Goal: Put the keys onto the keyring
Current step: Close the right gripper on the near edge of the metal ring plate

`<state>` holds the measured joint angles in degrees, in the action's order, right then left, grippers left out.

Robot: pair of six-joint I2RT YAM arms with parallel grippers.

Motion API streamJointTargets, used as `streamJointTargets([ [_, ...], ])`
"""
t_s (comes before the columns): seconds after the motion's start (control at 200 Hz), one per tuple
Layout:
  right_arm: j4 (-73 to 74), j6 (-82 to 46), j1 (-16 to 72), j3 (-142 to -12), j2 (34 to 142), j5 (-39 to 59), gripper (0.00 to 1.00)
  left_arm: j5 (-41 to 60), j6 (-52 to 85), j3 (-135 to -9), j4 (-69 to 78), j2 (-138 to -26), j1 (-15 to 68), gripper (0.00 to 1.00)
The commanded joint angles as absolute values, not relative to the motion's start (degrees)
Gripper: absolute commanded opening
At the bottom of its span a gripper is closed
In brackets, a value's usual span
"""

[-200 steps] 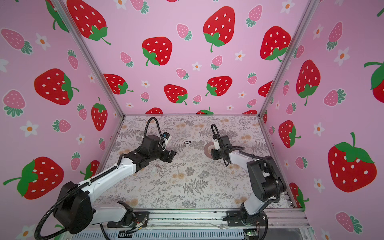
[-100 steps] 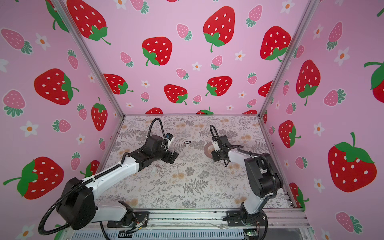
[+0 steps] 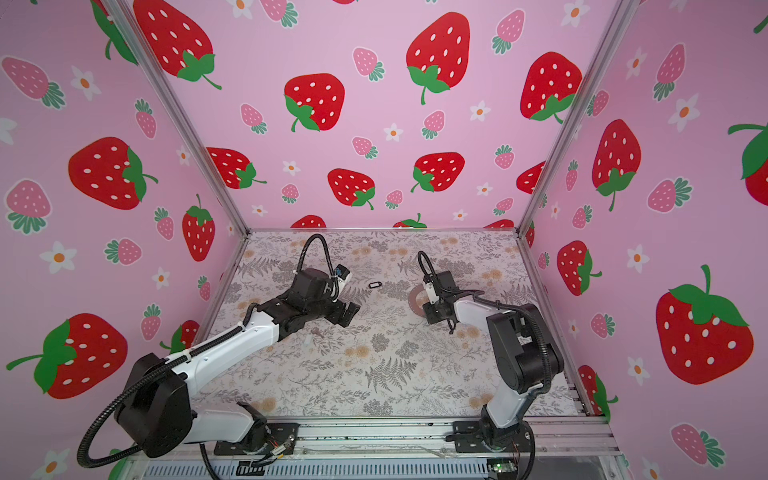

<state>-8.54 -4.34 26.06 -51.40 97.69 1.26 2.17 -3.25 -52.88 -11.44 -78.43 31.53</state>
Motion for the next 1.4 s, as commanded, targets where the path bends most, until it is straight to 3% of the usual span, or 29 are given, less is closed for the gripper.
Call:
streamJointTargets([
  [0.0, -11.8, -3.7, 26.5, -52.7, 96.0, 0.4, 0.36, 2.6, -4.0, -55.2, -12.3, -78.3, 31.9, 1.0],
  [1.396, -15.2, -11.2, 27.2, -51.2, 98.1, 1.7, 0.28, 0.9, -5.9, -57.4, -13.3, -81.2, 35.2, 1.0],
])
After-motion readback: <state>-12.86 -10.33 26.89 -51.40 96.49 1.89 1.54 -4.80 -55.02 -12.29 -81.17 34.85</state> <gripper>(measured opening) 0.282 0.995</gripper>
